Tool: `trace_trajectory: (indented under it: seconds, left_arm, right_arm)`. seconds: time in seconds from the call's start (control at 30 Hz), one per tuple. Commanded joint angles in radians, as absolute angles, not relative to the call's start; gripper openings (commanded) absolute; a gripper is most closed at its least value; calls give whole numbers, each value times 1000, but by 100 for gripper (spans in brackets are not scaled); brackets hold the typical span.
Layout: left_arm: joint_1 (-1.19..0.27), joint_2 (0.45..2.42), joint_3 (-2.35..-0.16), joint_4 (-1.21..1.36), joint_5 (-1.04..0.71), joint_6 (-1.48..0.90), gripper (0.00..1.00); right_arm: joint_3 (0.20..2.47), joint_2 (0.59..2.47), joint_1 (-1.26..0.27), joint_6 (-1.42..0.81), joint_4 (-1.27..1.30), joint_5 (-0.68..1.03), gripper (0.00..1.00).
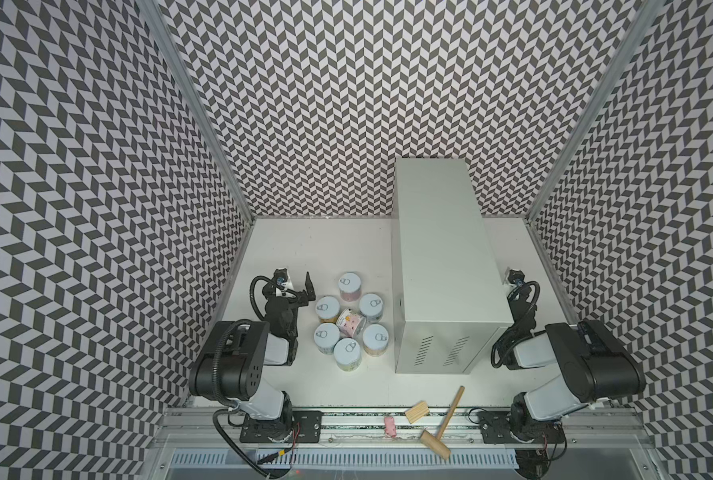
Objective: Place and organize the canned foods onto the counter
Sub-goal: 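Move the left gripper over the can cluster toward the pink-labelled can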
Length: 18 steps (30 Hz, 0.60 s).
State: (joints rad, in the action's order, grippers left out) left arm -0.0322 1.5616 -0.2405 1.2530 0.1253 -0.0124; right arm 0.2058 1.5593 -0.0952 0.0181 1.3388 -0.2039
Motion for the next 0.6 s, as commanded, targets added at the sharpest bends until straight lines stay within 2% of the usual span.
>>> trace_trajectory:
  seconds: [0.0, 0.57]
  left_arm:
    - [-26, 1558, -255, 1259, 114, -11, 100]
    - [-27, 1559, -256, 1255, 114, -11, 100]
  right_arm:
    - [209, 1574, -96, 27, 1385, -196, 99]
    - [193, 1572, -99, 39, 1414, -185, 99]
